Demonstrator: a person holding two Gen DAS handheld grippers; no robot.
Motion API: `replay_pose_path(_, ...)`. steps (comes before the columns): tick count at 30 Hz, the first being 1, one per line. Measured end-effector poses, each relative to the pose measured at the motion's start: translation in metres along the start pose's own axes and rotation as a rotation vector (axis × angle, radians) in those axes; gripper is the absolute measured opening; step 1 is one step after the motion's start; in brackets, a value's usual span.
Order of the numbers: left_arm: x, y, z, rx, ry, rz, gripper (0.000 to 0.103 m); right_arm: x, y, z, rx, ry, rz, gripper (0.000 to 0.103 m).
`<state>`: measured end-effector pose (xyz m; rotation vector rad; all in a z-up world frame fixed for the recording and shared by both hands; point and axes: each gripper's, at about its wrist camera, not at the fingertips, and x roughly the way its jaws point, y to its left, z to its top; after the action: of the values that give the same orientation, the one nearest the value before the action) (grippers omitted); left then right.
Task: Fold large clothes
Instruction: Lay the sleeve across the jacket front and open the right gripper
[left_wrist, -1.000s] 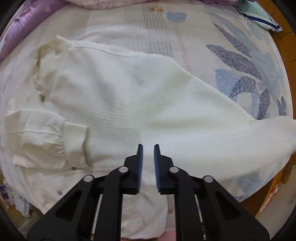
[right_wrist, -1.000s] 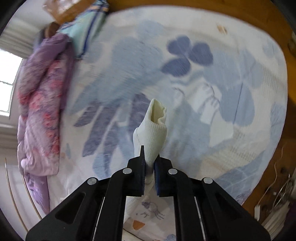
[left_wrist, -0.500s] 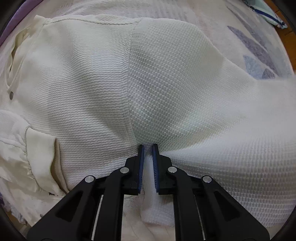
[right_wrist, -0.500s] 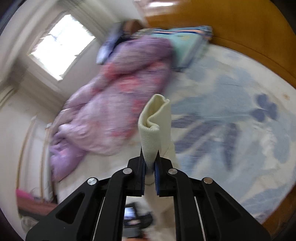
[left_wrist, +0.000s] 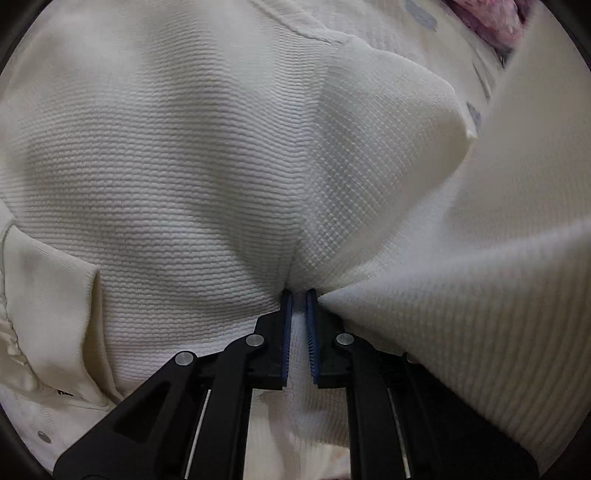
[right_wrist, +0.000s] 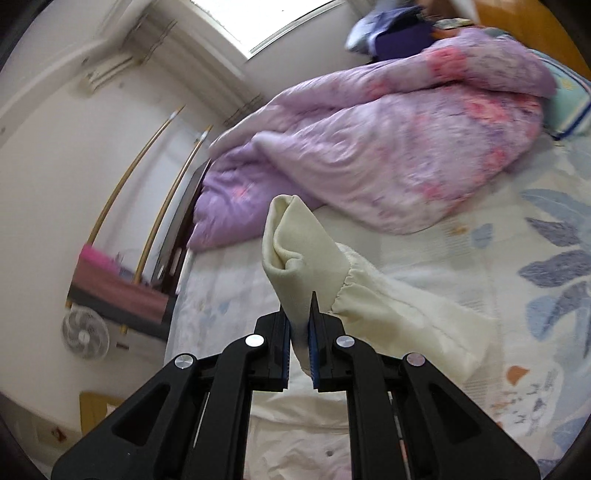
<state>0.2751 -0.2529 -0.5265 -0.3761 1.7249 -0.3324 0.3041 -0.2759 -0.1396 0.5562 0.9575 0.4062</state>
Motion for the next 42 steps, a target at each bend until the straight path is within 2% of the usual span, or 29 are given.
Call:
replay_pose_path(2, -0.018, 0.011, 0.002, -0.007, 0.007, -0.032, 0.003, 0.018, 0.024, -0.008, -0.046, 0.012, 0.024, 0.008)
replay_pose_path(4, -0.049, 0.027, 0.002, 0.009, -0.026, -0.072, 0.003, 0.036, 0.043, -0.017, -0.082, 0.027, 0.028, 0.008)
replay_pose_path(8, -0.124, 0.072, -0.008, 0.029, -0.145, -0.009, 0.003, 0.080, 0.063, -0.034, -0.114, 0.079, 0.026, 0.008)
replay_pose_path(15, -0.235, 0.175, -0.035, -0.081, -0.303, 0.157, 0.003, 0.153, 0.078, -0.082, -0.147, 0.149, -0.056, 0.008)
replay_pose_path(18, -0.259, 0.205, -0.038, -0.138, -0.334, 0.232, 0.003, 0.179, 0.076, -0.102, -0.142, 0.190, -0.083, 0.008)
replay_pose_path(21, -0.285, 0.248, -0.049, -0.213, -0.379, 0.245, 0.003, 0.211, 0.072, -0.123, -0.151, 0.244, -0.099, 0.008)
replay_pose_path(22, -0.297, 0.256, -0.050, -0.226, -0.384, 0.262, 0.003, 0.224, 0.071, -0.133, -0.145, 0.280, -0.077, 0.010)
replay_pose_path(24, -0.307, 0.284, -0.059, -0.258, -0.395, 0.303, 0.003, 0.240, 0.067, -0.142, -0.090, 0.343, -0.039, 0.013)
replay_pose_path(25, -0.309, 0.294, -0.061, -0.280, -0.400, 0.309, 0.004, 0.240, 0.067, -0.142, -0.090, 0.343, -0.039, 0.020)
replay_pose_path(27, -0.314, 0.306, -0.066, -0.313, -0.413, 0.299, 0.006, 0.246, 0.056, -0.148, 0.022, 0.367, 0.020, 0.056)
replay_pose_path(28, -0.317, 0.311, -0.068, -0.325, -0.419, 0.296, 0.008, 0.246, 0.052, -0.148, 0.058, 0.374, 0.026, 0.087)
replay_pose_path(29, -0.317, 0.315, -0.068, -0.331, -0.421, 0.300, 0.012, 0.242, 0.048, -0.146, 0.079, 0.366, 0.016, 0.088)
replay_pose_path(30, -0.318, 0.315, -0.068, -0.333, -0.419, 0.306, 0.014, 0.225, 0.041, -0.141, 0.059, 0.316, 0.004, 0.088)
replay_pose_path(31, -0.319, 0.317, -0.069, -0.331, -0.419, 0.304, 0.014, 0.225, 0.041, -0.141, 0.059, 0.316, 0.004, 0.088)
replay_pose_path(33, -0.317, 0.312, -0.064, -0.325, -0.421, 0.286, 0.018, 0.208, 0.034, -0.137, 0.019, 0.285, -0.054, 0.088)
replay_pose_path(34, -0.313, 0.311, -0.061, -0.317, -0.424, 0.266, 0.025, 0.201, 0.029, -0.135, 0.005, 0.273, -0.088, 0.088)
replay_pose_path(36, -0.303, 0.306, -0.054, -0.302, -0.425, 0.235, 0.054, 0.187, 0.006, -0.134, -0.032, 0.260, -0.203, 0.088)
replay_pose_path(38, -0.284, 0.307, -0.043, -0.306, -0.392, 0.208, 0.063, 0.178, -0.026, -0.137, -0.059, 0.299, -0.349, 0.088)
replay_pose_path(39, -0.270, 0.310, -0.037, -0.322, -0.361, 0.169, 0.068, 0.174, -0.043, -0.141, -0.053, 0.331, -0.408, 0.088)
replay_pose_path(42, -0.236, 0.324, -0.023, -0.409, -0.313, 0.079, 0.073, 0.156, -0.097, -0.162, 0.070, 0.414, -0.480, 0.088)
